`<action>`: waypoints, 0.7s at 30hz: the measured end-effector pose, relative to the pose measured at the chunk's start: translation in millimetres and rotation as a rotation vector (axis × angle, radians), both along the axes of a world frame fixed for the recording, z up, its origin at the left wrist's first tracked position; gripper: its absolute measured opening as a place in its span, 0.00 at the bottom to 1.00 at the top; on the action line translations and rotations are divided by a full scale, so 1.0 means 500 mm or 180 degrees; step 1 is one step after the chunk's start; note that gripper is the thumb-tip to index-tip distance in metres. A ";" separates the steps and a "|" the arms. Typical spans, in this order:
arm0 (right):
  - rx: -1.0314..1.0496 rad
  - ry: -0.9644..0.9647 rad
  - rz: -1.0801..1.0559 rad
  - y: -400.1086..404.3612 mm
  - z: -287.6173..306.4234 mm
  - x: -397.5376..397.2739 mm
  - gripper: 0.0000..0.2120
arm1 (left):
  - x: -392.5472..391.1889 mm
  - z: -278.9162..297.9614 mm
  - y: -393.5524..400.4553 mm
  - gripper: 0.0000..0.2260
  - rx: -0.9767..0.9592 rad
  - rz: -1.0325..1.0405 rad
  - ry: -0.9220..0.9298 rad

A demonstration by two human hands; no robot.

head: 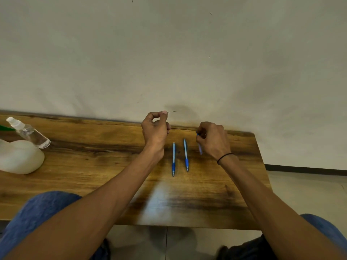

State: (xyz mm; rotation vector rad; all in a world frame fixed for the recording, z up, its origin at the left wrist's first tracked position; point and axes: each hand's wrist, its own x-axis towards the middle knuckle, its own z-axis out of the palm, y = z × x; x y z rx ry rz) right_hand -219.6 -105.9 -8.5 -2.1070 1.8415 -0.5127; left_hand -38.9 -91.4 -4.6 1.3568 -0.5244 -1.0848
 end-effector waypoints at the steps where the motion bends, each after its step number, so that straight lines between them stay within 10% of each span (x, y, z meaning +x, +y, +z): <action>1: 0.0047 0.0042 -0.0028 0.001 -0.011 0.004 0.04 | 0.000 -0.001 0.000 0.03 -0.0013 -0.0020 -0.0020; 21: 0.0020 0.0028 -0.0298 -0.009 -0.049 0.011 0.08 | 0.012 -0.023 -0.003 0.03 -0.0042 -0.0260 -0.0883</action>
